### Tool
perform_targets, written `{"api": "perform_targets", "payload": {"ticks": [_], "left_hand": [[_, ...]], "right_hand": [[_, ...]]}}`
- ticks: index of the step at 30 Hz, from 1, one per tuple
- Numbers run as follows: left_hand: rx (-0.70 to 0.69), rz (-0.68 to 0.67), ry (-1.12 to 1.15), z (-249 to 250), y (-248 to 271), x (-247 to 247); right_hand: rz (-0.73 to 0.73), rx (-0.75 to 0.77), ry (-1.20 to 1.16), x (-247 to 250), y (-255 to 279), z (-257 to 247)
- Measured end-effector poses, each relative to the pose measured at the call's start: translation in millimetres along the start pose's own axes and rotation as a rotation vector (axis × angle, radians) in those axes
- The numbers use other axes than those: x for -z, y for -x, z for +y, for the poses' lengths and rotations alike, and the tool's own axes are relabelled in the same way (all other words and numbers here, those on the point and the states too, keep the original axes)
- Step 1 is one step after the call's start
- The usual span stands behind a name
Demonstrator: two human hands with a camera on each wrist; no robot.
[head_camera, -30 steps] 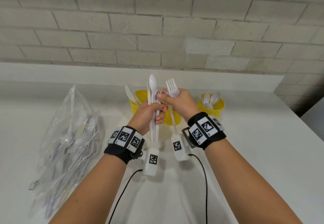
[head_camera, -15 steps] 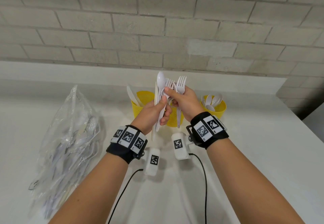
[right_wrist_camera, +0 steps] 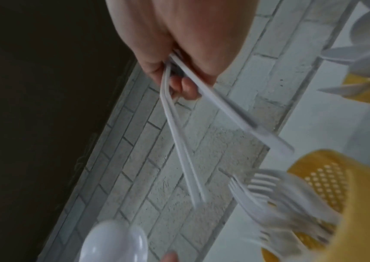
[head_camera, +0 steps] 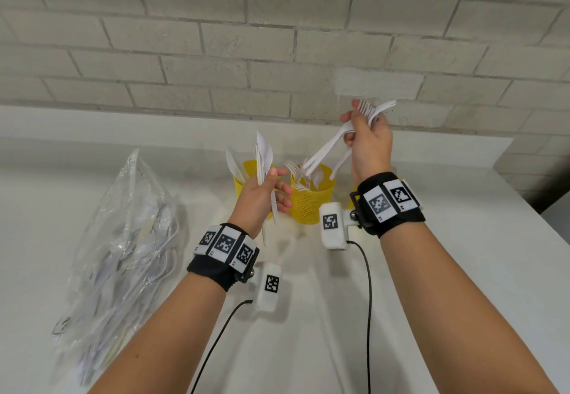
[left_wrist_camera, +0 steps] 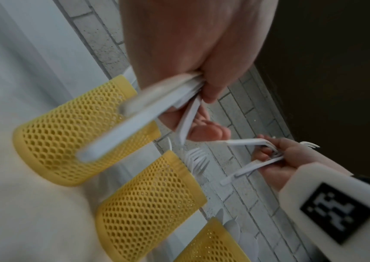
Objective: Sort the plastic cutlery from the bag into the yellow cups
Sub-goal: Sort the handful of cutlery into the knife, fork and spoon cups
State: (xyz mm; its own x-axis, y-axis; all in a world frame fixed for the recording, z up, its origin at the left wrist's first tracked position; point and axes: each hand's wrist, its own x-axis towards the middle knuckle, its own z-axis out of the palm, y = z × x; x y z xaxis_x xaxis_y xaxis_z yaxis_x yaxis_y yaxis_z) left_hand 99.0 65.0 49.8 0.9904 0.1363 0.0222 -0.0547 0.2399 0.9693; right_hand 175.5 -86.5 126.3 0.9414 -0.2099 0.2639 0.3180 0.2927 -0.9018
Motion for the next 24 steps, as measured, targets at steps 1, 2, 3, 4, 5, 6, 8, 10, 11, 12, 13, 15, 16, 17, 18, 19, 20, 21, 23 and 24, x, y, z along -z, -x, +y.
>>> {"api": "perform_targets", "payload": {"ticks": [1, 2, 3, 4, 5, 6, 8, 10, 11, 12, 13, 15, 16, 17, 18, 19, 20, 21, 23, 24], "left_hand": [[0.002, 0.015, 0.005, -0.2, -0.7, 1.2], [0.002, 0.025, 0.006, -0.2, -1.3, 1.9], [0.000, 0.030, 0.006, -0.1, -1.8, 2.6], [-0.001, 0.032, 0.005, 0.0, -2.1, 3.2], [-0.001, 0.031, 0.003, 0.2, -2.3, 3.9], [-0.003, 0.029, 0.002, 0.3, -2.7, 4.6], [-0.007, 0.026, -0.005, 0.0, -3.4, 5.9], [-0.007, 0.026, -0.015, -0.6, -4.1, 7.3], [-0.006, 0.025, -0.019, -0.8, -4.2, 8.1], [-0.006, 0.023, -0.020, -1.2, -4.3, 9.0], [-0.005, 0.022, -0.022, -1.4, -4.3, 10.0], [0.004, 0.025, -0.026, -2.6, -4.5, 11.3], [0.010, 0.028, -0.027, -3.4, -4.8, 11.5], [0.015, 0.029, -0.029, -4.1, -5.0, 11.3], [0.017, 0.027, -0.031, -4.7, -5.2, 10.8], [0.020, 0.021, -0.031, -4.7, -5.0, 9.9], [0.029, 0.012, -0.025, -4.6, -4.6, 8.9], [0.044, -0.001, -0.012, -4.2, -4.2, 7.8], [0.079, -0.036, 0.027, -2.6, -3.2, 5.8], [0.097, -0.054, 0.046, -1.3, -2.7, 4.5]], "right_hand": [[0.022, 0.038, 0.005, -0.3, -5.0, -1.5], [0.034, 0.076, 0.029, -1.7, -9.1, -1.5], [0.034, 0.112, 0.069, -3.9, -11.7, -0.8], [0.022, 0.142, 0.111, -7.0, -12.5, 0.5], [0.002, 0.161, 0.140, -10.4, -12.5, 3.5], [-0.020, 0.167, 0.155, -14.3, -11.1, 7.3], [-0.051, 0.161, 0.166, -18.9, -8.2, 19.2], [-0.051, 0.124, 0.166, -20.3, -6.2, 31.7], [-0.050, 0.093, 0.170, -19.6, -5.3, 37.9], [-0.056, 0.059, 0.184, -18.9, -3.9, 44.0], [-0.070, 0.021, 0.216, -17.2, -2.9, 50.3], [-0.134, -0.062, 0.329, -11.9, 0.1, 62.5], [-0.180, -0.101, 0.399, -8.7, 2.1, 67.5], [-0.224, -0.131, 0.465, -5.4, 4.1, 71.5], [-0.256, -0.143, 0.522, -2.6, 5.8, 73.9], [-0.278, -0.130, 0.573, -0.8, 6.9, 75.1], [-0.294, -0.104, 0.619, -0.2, 7.3, 75.1], [-0.308, -0.080, 0.659, 0.3, 6.6, 74.8], [-0.325, -0.074, 0.698, 0.2, 5.2, 73.3], [-0.328, -0.080, 0.702, 0.7, 5.3, 71.7]]}}
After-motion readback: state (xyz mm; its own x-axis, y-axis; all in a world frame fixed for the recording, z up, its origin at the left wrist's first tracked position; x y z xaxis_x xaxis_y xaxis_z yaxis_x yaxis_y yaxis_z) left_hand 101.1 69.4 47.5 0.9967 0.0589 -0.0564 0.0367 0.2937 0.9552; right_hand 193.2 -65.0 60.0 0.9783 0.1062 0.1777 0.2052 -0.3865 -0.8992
